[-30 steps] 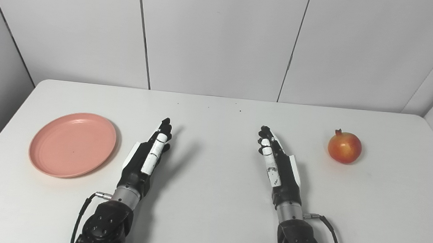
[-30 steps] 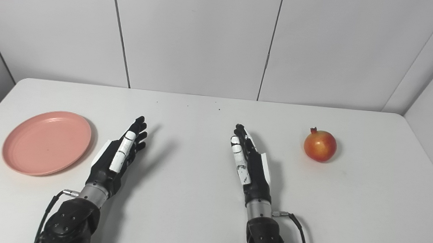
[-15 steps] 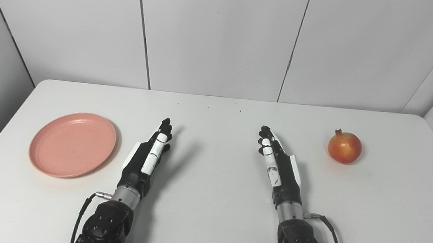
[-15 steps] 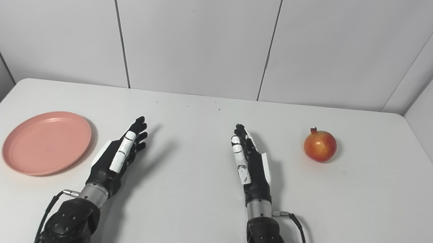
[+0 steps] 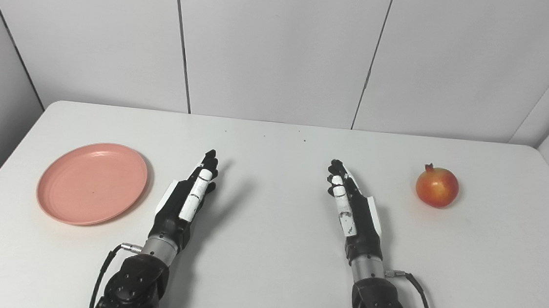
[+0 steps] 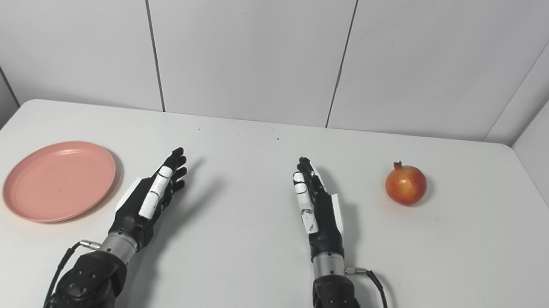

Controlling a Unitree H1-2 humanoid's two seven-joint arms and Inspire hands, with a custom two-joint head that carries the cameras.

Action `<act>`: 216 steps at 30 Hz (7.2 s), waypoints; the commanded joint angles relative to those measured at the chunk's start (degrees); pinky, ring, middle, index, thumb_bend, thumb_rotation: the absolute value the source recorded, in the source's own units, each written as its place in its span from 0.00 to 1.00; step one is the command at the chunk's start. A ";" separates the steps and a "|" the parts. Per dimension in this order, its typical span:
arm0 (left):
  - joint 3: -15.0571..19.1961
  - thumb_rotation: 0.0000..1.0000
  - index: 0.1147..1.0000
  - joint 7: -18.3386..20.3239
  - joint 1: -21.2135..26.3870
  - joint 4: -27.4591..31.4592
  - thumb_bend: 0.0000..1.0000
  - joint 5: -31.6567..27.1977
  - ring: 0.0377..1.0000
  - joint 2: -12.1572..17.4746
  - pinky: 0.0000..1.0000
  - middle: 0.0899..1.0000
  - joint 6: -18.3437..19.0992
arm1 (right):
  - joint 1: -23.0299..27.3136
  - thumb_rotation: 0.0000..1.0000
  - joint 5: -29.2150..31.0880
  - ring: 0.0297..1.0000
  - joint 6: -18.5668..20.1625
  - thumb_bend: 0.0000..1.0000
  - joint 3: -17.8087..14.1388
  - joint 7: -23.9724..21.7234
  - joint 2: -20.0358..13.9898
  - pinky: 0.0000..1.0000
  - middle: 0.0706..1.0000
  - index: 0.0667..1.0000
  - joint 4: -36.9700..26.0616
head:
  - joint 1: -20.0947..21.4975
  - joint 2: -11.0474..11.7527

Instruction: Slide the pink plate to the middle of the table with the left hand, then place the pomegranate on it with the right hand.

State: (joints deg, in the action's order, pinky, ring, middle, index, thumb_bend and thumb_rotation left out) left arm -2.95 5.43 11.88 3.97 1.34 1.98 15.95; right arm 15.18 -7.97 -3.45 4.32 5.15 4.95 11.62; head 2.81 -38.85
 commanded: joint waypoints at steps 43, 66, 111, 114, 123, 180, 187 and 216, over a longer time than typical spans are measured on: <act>-3.81 1.00 1.00 -3.88 2.72 -4.53 0.70 4.27 1.00 -4.66 0.98 1.00 -4.51 | 0.00 0.96 6.46 0.92 -3.24 0.48 -3.18 -3.62 -4.59 0.95 0.91 0.91 2.72 | -22.29 5.85; -4.46 1.00 1.00 -4.98 3.14 -6.91 0.64 5.37 1.00 -5.49 0.99 1.00 -7.87 | 0.47 0.97 7.00 0.93 -5.01 0.53 -3.04 -4.56 -6.38 0.99 0.92 0.92 4.35 | -26.04 6.59; -3.87 1.00 1.00 -6.06 3.37 -7.35 0.69 5.74 1.00 -5.29 1.00 1.00 -10.91 | 0.70 0.97 7.83 0.93 -6.28 0.50 -3.09 -4.81 -6.40 0.98 0.92 0.92 5.81 | -27.09 8.22; -3.94 1.00 1.00 -6.36 3.32 -6.03 0.68 6.45 1.00 -5.11 1.00 1.00 -10.50 | 0.62 0.96 7.66 0.93 -6.18 0.48 -3.08 -4.55 -6.23 0.97 0.92 0.92 5.67 | -27.05 8.25; -3.57 1.00 0.99 -8.22 2.84 -4.22 0.60 9.38 0.99 -4.69 0.97 1.00 -14.98 | 0.69 0.96 6.78 0.92 -6.54 0.49 -2.88 -4.03 -6.16 0.95 0.91 0.91 5.98 | -26.99 8.32; 16.40 1.00 0.86 -17.45 7.42 -1.52 0.67 5.32 0.87 3.24 0.89 0.86 -16.36 | 0.94 0.98 7.74 0.94 -6.68 0.47 -3.15 -5.30 -6.67 1.00 0.93 0.93 6.45 | -28.96 8.52; 18.60 1.00 0.81 -19.29 7.82 -2.06 0.63 4.11 0.81 4.32 0.78 0.82 -17.98 | 1.29 0.96 8.20 0.93 -8.22 0.47 -3.58 -5.17 -6.77 0.98 0.92 0.92 8.03 | -29.22 8.72; 21.71 1.00 0.79 -22.88 9.31 -5.68 0.67 1.76 0.80 6.06 0.79 0.80 -18.12 | 2.66 0.95 7.03 0.91 -8.79 0.46 -3.67 -4.01 -7.00 0.95 0.91 0.91 9.82 | -29.00 9.90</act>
State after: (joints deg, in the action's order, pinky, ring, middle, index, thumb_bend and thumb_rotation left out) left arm 18.98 -17.11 18.85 -3.01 2.66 6.95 0.31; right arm 19.34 -0.23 -9.51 0.97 0.83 -1.61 18.66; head -26.19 -28.92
